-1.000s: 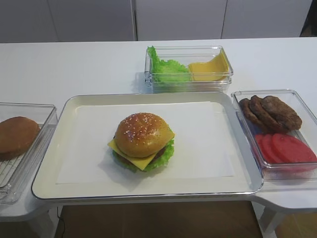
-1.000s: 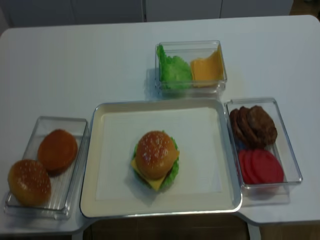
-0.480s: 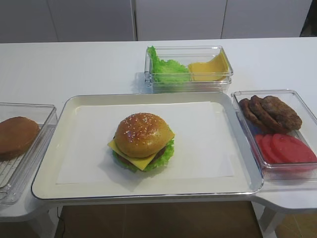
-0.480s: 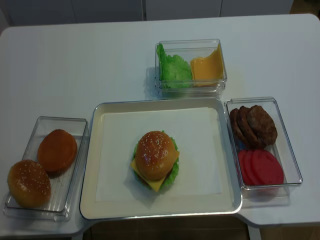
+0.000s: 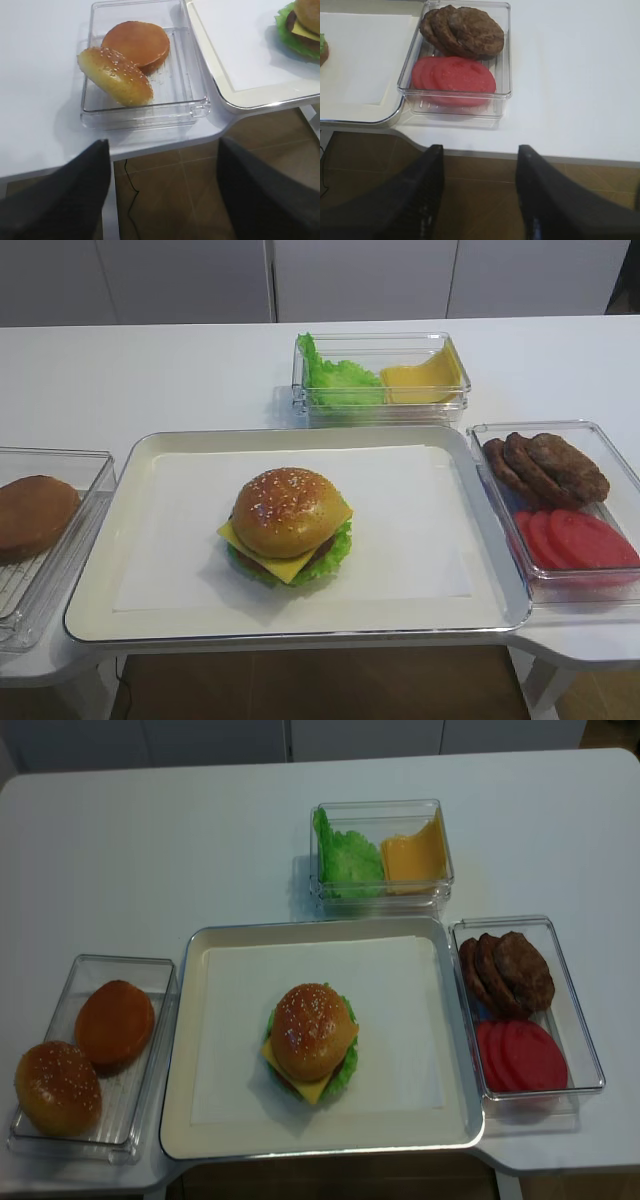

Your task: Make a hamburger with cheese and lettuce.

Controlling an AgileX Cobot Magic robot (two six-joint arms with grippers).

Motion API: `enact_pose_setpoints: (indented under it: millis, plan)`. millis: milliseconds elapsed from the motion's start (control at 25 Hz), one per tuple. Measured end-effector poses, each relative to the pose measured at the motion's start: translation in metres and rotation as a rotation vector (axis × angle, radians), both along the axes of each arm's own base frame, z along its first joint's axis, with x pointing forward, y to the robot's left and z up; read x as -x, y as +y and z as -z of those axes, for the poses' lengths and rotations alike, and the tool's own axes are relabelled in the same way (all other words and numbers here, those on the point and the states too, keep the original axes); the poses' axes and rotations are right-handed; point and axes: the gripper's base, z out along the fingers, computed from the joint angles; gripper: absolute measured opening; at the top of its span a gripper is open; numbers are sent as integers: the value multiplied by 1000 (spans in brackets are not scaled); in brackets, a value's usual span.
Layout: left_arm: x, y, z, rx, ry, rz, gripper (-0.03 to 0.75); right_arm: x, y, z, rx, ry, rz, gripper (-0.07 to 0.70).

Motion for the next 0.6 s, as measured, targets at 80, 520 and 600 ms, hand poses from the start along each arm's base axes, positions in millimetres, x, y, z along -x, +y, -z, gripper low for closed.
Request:
enact_pose_setpoints:
  millis: [80,520,600]
  plan:
    - [0,0,0,-1,1,1,489,0,0,0,0,0,0,371]
    - [1,-2,0,-1,1,-140,488,0,0,0,0,0,0,371]
    - [1,-2,0,-1,1,-160,488,0,0,0,0,0,0,371]
